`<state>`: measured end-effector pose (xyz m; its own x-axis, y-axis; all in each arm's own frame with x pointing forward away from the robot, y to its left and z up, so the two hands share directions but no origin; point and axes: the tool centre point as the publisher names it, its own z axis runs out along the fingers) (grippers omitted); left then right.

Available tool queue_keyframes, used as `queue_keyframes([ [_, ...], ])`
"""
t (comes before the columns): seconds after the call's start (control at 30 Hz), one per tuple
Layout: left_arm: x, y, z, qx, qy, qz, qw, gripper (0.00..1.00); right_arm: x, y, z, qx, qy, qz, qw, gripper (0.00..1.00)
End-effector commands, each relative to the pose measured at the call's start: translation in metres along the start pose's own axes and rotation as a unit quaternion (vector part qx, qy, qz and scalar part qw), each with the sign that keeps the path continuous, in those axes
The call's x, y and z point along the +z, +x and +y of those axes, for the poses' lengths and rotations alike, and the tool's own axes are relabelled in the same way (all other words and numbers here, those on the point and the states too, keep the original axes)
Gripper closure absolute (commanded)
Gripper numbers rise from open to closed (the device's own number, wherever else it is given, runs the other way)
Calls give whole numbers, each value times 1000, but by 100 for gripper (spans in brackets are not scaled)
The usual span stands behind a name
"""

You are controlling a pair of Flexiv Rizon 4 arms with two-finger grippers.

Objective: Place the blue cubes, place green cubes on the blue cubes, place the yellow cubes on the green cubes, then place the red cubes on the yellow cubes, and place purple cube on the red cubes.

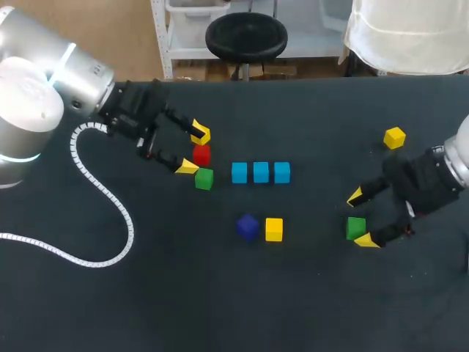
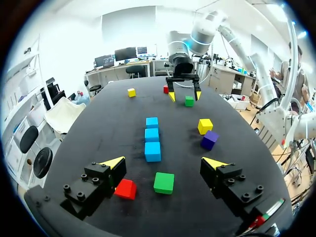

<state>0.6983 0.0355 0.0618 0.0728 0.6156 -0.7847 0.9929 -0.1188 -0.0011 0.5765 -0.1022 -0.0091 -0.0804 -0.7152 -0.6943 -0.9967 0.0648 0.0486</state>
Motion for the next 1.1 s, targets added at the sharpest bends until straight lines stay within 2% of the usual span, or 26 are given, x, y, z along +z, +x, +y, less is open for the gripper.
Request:
queue_keyframes([
  [0.03, 0, 1, 2, 1, 2, 0, 1000, 0, 4, 1, -3, 0, -3, 0, 1000, 0],
  [0.37, 0, 1, 2, 1, 2, 0, 1000, 0, 5, 4, -10, -3, -10, -8, 1000, 1],
  [0.53, 0, 1, 2, 1, 2, 0, 1000, 0, 6, 6, -11, -2, -12, -10, 1000, 17],
  [0.6, 0, 1, 2, 1, 2, 0, 1000, 0, 6, 7, -11, -2, -12, -11, 1000, 22],
  [0.8, 0, 1, 2, 1, 2, 0, 1000, 0, 8, 7, -11, -5, -13, -13, 1000, 26],
  [0.93, 0, 1, 2, 1, 2, 0, 1000, 0, 8, 5, -11, -12, -14, -11, 1000, 40],
  [0.97, 0, 1, 2, 1, 2, 0, 1000, 0, 8, 4, -11, -15, -15, -10, 1000, 39],
  [1.0, 0, 1, 2, 1, 2, 0, 1000, 0, 8, 3, -10, -18, -17, -10, 1000, 33],
  [1.07, 0, 1, 2, 1, 2, 0, 1000, 0, 8, 2, -10, -19, -22, -7, 1000, 0],
  [1.1, 0, 1, 2, 1, 2, 0, 1000, 0, 7, 1, -10, -20, -26, -6, 999, 0],
])
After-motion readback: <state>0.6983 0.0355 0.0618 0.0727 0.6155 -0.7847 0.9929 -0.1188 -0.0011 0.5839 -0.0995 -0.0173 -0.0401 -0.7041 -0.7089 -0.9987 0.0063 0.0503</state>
